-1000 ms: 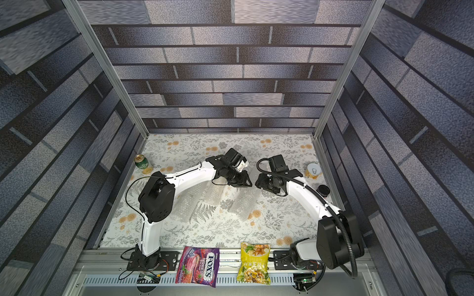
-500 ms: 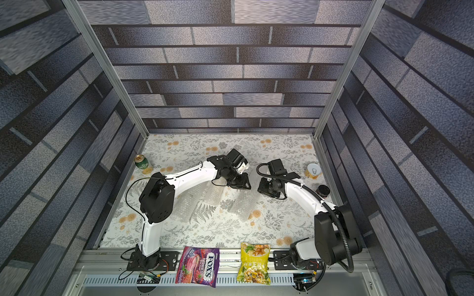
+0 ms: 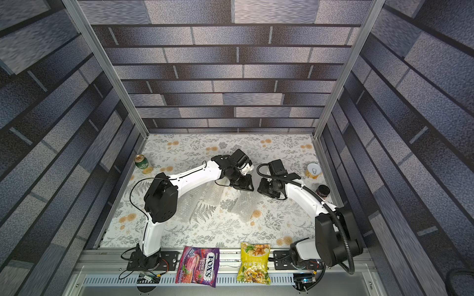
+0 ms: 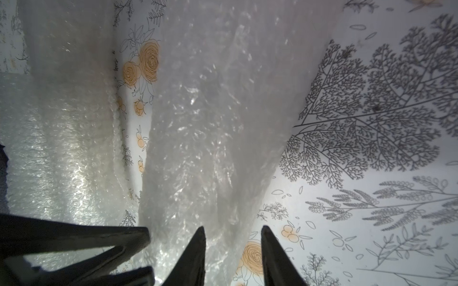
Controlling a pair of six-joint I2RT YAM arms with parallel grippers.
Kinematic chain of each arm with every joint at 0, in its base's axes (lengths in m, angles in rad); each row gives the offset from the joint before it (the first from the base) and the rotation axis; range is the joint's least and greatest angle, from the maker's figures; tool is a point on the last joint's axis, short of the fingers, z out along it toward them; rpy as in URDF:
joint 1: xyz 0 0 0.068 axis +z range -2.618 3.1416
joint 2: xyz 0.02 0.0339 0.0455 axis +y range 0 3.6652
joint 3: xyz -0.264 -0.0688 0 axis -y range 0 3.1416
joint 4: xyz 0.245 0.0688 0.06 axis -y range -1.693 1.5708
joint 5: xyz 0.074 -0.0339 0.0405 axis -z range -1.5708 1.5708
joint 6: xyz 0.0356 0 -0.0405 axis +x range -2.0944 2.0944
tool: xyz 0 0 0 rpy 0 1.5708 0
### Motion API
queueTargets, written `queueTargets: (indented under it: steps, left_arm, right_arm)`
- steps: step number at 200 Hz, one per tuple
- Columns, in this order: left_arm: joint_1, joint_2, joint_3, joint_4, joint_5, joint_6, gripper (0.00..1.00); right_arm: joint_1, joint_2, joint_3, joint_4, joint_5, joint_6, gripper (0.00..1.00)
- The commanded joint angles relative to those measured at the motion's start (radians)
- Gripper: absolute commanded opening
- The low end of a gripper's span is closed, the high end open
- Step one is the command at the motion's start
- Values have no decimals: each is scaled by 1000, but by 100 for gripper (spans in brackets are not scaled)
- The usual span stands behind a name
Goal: Unwrap the vase from the bubble wrap
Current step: Unwrap the bubble wrap at the center of the board.
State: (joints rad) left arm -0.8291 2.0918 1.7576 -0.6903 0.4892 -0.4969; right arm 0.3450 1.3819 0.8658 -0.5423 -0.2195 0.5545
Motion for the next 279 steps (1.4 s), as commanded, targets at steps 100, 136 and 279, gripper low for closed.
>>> queueTargets:
  steps: [100, 136, 279]
  left_arm:
    - [-18, 66, 56, -95, -20, 41, 28]
    - [-7, 75, 54, -101, -20, 42, 28]
    - [-37, 199, 226, -354, -290, 87, 25]
  right_arm:
    - [6, 59, -36, -24, 24, -10, 15]
    - [6, 41, -42, -50, 43, -21, 12]
    - [6, 54, -51, -55, 59, -37, 0]
